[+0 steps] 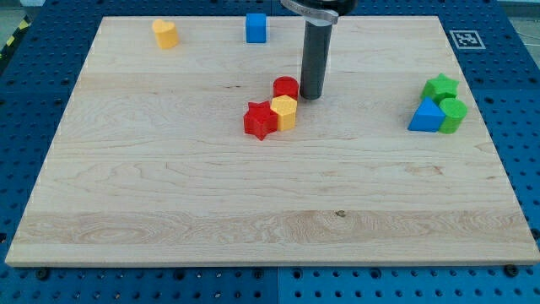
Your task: Move the red circle slightly to the left
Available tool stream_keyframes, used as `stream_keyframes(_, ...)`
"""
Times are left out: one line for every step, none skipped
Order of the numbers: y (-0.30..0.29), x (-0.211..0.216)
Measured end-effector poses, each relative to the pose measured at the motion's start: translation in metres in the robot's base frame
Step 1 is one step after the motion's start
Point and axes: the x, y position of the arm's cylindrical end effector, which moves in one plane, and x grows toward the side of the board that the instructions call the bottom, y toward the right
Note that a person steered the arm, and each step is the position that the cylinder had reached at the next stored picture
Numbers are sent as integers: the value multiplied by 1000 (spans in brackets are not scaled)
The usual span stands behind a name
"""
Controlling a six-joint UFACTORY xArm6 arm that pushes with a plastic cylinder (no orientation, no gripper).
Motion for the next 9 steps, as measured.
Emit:
stream_keyframes(-21,-2)
stream_keyframes(-24,-48)
stream_keyframes(-55,-78)
stream_keyframes(-92,-103)
stream_keyframes(-99,-103)
stream_keyframes(-99,-103)
stream_keyframes(-99,-103)
stream_keyframes(-114,-103)
stream_keyframes(-116,-103)
